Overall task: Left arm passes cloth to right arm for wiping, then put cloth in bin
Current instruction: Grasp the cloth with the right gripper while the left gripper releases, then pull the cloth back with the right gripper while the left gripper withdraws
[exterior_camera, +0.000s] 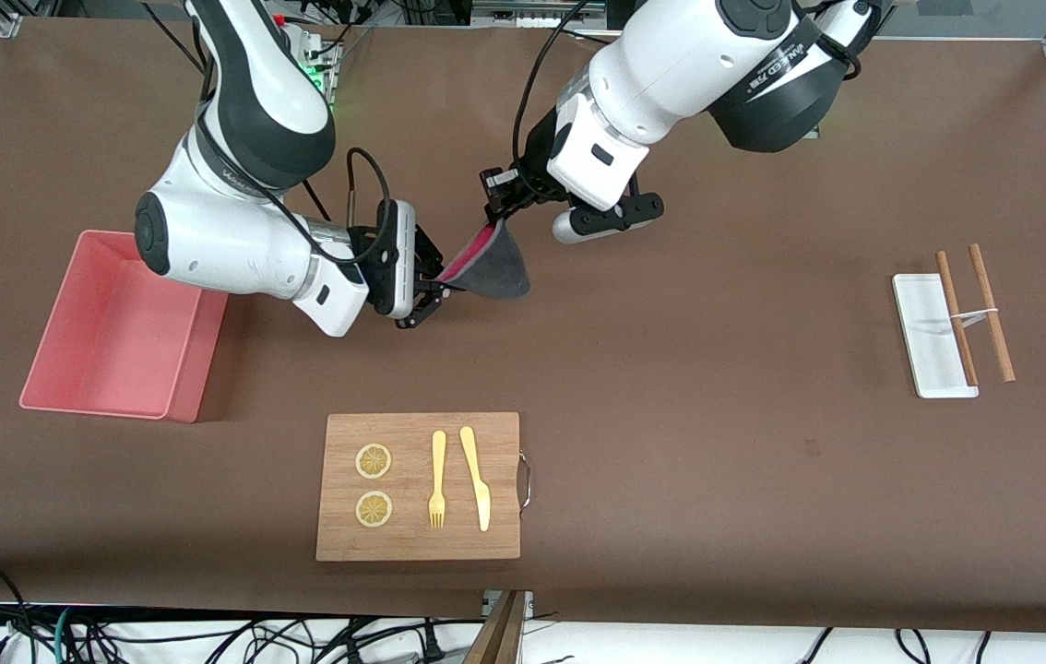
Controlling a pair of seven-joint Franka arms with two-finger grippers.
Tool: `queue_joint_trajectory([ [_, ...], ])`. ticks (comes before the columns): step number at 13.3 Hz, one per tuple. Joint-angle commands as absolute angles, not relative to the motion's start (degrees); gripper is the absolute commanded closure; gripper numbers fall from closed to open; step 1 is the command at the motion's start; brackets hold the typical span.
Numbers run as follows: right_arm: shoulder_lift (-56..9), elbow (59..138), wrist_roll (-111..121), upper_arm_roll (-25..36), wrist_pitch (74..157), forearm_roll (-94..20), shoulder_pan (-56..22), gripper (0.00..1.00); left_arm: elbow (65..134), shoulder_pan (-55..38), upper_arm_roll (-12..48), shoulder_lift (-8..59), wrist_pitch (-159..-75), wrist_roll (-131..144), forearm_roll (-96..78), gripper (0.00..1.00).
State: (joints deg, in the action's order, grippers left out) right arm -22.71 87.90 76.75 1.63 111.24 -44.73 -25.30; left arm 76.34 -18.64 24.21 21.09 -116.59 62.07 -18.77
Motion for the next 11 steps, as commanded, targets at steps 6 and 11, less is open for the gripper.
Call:
queue_joint_trajectory([
  [6, -20.1, 88.1, 68.1, 5.4, 101.8, -34.1, -21.0, 1.0, 75.0, -11.4, 23.7, 19.6, -103.5, 56.4, -17.1, 0.0],
  [11, -15.8, 93.1, 55.5, 7.9, 97.8, -23.2, -17.3, 1.0, 75.1, -4.6, 23.7, 19.4, -95.0, 44.9, -8.0, 0.0],
])
